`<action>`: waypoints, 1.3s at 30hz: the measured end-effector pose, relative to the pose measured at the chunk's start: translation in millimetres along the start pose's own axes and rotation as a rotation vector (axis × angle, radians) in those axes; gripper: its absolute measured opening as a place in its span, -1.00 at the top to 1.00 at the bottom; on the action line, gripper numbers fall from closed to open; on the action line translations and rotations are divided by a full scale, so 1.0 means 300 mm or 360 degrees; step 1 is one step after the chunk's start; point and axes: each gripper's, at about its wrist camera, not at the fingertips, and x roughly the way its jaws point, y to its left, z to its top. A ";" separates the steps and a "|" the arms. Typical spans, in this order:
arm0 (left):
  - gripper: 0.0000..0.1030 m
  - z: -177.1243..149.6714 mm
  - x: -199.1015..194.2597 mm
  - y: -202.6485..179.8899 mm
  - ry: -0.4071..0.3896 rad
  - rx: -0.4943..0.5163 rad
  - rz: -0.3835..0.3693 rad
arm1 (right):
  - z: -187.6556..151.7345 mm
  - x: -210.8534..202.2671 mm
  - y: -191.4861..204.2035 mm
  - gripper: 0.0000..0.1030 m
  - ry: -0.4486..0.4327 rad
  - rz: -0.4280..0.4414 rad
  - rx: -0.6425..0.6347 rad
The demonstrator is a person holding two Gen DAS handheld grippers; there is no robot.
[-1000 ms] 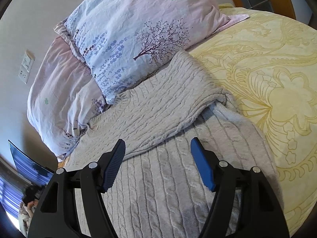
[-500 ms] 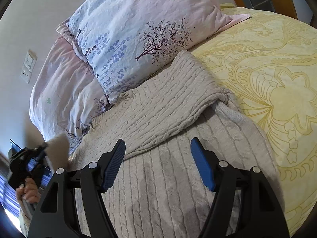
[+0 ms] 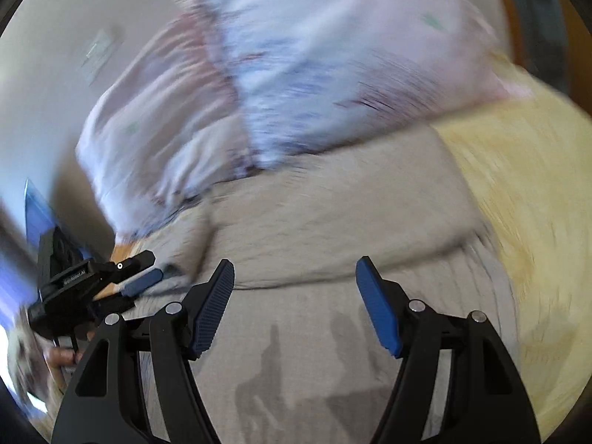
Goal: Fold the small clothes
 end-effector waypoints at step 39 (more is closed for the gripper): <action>-0.06 0.063 -0.111 0.294 -0.0078 -0.0184 0.0248 | 0.072 0.177 0.060 0.89 -0.0221 -0.0024 0.0161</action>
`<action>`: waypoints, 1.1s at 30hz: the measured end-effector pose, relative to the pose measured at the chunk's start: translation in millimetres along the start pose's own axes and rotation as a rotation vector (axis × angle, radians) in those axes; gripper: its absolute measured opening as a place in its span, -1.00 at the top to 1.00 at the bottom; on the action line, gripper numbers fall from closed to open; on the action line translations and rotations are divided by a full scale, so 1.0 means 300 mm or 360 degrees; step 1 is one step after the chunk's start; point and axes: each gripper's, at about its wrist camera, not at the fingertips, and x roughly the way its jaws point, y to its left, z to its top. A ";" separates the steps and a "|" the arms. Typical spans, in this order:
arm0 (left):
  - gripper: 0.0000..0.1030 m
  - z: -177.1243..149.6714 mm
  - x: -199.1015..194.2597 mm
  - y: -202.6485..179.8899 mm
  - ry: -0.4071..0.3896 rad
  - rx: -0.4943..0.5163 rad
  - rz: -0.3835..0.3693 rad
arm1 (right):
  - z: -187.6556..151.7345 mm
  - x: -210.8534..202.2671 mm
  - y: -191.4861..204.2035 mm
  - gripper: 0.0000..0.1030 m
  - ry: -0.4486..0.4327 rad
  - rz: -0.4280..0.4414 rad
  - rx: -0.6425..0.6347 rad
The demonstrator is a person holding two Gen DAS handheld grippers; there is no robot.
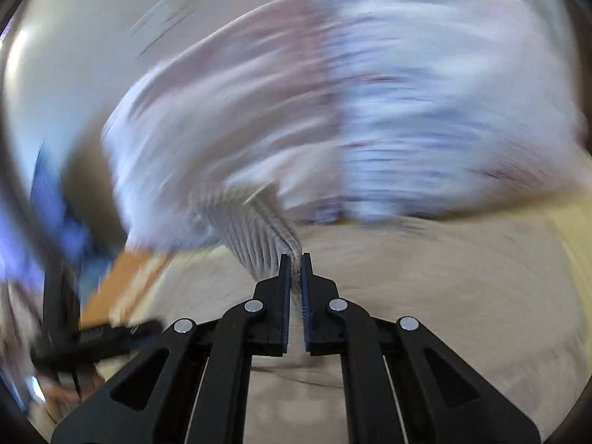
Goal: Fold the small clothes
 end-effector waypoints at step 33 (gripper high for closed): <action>-0.25 -0.154 -0.158 0.057 0.0052 0.0210 0.0145 | 0.028 -0.042 -0.322 0.85 0.0103 -0.0120 0.0299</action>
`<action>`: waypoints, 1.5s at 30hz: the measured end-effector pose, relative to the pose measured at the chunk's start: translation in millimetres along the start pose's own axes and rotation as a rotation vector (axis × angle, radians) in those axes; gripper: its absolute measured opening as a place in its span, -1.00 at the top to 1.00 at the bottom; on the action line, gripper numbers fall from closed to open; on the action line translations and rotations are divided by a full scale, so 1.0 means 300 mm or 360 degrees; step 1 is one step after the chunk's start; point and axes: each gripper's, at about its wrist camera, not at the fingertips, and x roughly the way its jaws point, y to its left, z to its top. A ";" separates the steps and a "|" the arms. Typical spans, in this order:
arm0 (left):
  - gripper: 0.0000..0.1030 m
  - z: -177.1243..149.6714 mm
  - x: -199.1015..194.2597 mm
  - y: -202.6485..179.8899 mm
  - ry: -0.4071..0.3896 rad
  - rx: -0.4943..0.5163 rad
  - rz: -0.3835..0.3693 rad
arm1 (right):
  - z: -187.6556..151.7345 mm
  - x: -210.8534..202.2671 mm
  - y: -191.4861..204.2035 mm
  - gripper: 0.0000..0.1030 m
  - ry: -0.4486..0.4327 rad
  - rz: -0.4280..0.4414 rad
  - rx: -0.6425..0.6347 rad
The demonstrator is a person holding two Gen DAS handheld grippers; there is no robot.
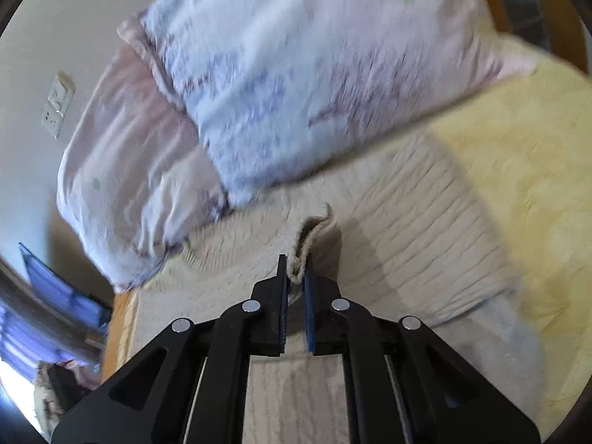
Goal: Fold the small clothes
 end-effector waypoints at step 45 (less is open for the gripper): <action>0.04 -0.532 -0.191 -0.008 0.0107 0.0131 -0.0797 | -0.496 -0.475 -0.456 0.12 0.0502 0.0767 0.0156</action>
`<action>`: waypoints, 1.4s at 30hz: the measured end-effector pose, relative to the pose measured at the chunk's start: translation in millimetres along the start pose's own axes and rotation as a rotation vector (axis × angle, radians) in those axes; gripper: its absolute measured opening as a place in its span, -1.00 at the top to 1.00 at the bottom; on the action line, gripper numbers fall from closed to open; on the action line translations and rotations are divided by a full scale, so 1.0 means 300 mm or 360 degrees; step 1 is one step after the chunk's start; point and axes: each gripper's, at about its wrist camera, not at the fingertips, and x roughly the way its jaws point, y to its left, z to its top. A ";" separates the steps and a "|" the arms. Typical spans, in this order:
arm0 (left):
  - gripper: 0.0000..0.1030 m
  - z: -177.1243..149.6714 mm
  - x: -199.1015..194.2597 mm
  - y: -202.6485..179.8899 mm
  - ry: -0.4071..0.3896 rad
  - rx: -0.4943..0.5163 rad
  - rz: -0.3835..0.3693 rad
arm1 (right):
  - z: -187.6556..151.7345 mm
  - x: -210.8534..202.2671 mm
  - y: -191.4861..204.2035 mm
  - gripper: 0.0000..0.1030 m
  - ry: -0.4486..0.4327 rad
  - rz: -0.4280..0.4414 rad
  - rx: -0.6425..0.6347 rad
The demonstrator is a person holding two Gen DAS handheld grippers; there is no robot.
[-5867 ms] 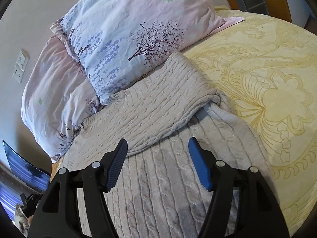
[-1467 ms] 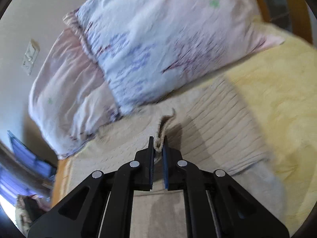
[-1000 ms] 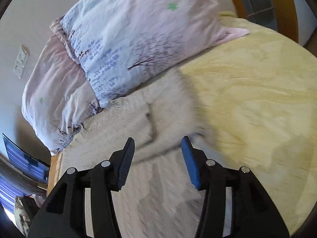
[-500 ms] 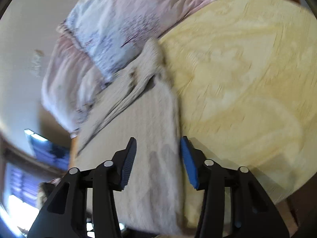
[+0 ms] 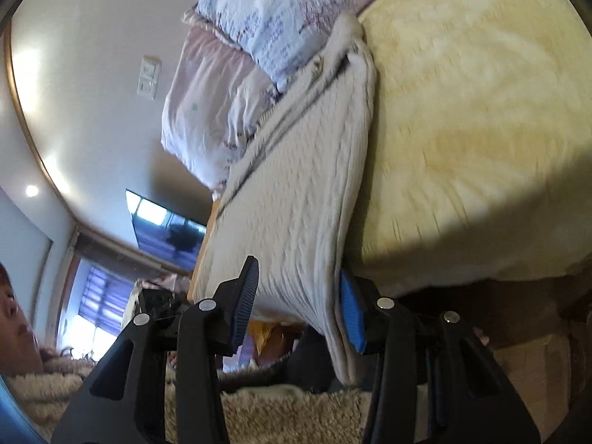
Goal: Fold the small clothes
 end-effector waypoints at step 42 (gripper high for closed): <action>0.89 0.279 -0.010 -0.137 -0.0182 0.0283 0.0218 | 0.162 0.019 0.363 0.84 -0.0498 -0.0430 -0.0731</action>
